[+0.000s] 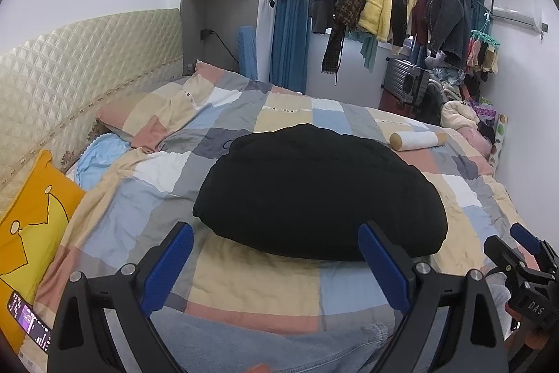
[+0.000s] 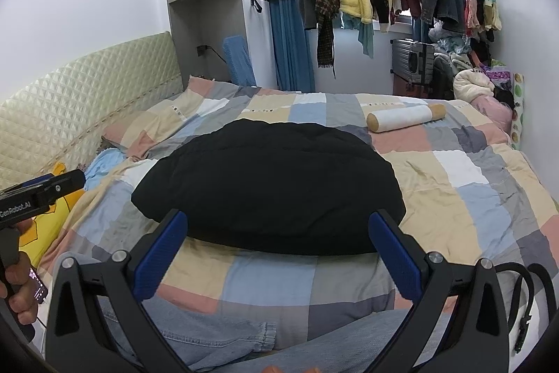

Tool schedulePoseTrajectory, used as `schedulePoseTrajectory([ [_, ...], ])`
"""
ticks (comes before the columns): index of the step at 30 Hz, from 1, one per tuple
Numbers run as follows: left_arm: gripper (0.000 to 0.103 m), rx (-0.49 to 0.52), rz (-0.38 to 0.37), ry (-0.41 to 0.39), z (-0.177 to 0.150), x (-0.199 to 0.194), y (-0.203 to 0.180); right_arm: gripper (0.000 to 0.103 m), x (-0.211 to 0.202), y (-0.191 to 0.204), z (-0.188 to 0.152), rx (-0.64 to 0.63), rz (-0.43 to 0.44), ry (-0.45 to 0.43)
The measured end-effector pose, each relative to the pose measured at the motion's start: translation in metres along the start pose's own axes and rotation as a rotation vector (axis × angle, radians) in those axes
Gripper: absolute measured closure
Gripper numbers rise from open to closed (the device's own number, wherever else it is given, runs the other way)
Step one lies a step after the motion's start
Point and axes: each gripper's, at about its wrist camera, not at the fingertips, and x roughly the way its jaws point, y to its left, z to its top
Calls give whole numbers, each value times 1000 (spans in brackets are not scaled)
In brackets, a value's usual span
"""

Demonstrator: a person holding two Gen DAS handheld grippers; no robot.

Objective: Fold large clothes

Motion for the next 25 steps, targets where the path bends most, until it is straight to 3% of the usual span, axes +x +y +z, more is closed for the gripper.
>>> schedulePoseTrajectory([
  [25,7,15,-9,14,-3,3,-4,0,-4,-8,1,11,-28,-13],
])
